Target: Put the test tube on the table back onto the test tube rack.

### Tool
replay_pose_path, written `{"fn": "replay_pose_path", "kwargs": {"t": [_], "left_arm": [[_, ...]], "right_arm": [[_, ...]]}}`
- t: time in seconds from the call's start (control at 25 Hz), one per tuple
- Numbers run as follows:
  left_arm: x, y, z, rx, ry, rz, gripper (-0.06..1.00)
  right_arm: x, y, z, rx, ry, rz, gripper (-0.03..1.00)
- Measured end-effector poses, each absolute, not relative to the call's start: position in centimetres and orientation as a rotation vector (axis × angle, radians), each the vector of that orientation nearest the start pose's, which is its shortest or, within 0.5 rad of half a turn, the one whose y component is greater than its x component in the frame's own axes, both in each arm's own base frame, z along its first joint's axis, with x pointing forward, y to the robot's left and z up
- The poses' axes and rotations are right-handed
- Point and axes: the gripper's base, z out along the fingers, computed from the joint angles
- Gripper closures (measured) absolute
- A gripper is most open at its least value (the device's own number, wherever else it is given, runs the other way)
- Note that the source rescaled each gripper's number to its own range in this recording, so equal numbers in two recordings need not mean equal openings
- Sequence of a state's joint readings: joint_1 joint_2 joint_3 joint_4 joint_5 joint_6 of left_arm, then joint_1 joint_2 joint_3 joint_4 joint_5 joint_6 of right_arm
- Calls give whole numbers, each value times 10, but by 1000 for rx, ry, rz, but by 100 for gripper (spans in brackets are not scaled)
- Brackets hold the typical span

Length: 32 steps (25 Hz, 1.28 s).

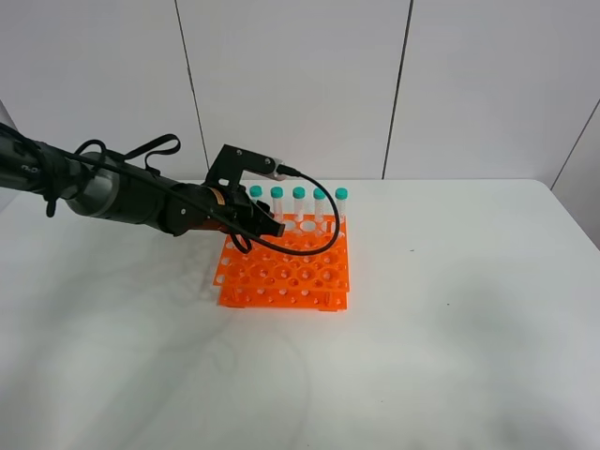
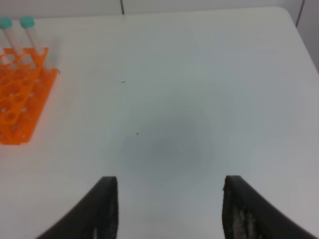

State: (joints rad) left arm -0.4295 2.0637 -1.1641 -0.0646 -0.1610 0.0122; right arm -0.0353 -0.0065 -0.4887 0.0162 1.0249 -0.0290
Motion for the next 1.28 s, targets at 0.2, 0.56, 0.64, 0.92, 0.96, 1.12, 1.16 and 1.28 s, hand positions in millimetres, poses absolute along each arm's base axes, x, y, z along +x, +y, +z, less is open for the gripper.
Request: {"fn": "replay_pose_path", "kwargs": {"t": [0.2,0.56,0.64,0.92,0.96,1.12,1.16,1.28], "left_arm": [[390,-178,131,414,2196,-252,54],[389,-177,136,415,2196,-253,54],[389,-177,145,411,2177,-258,54],[386,-176,171,401,2124,-270,54],[386,-176,174,400,2118,-271,54],[381,-174,190,400,2112,-275,53],[381,-172,195,395,2108,-274,53],[381,-162,207,373,2111,-263,53]], "right_arm": [[-3,1,277,6,2013,-22,50],[-3,1,277,6,2013,-22,50],[-3,1,277,6,2013,-22,50],[-3,1,277,6,2013,-22,50],[-3,1,277,6,2013,-22,50],[-3,1,277,6,2013,-22,50],[-3,1,277,6,2013,-22,50],[-3,1,277,6,2013,-22,50]]}}
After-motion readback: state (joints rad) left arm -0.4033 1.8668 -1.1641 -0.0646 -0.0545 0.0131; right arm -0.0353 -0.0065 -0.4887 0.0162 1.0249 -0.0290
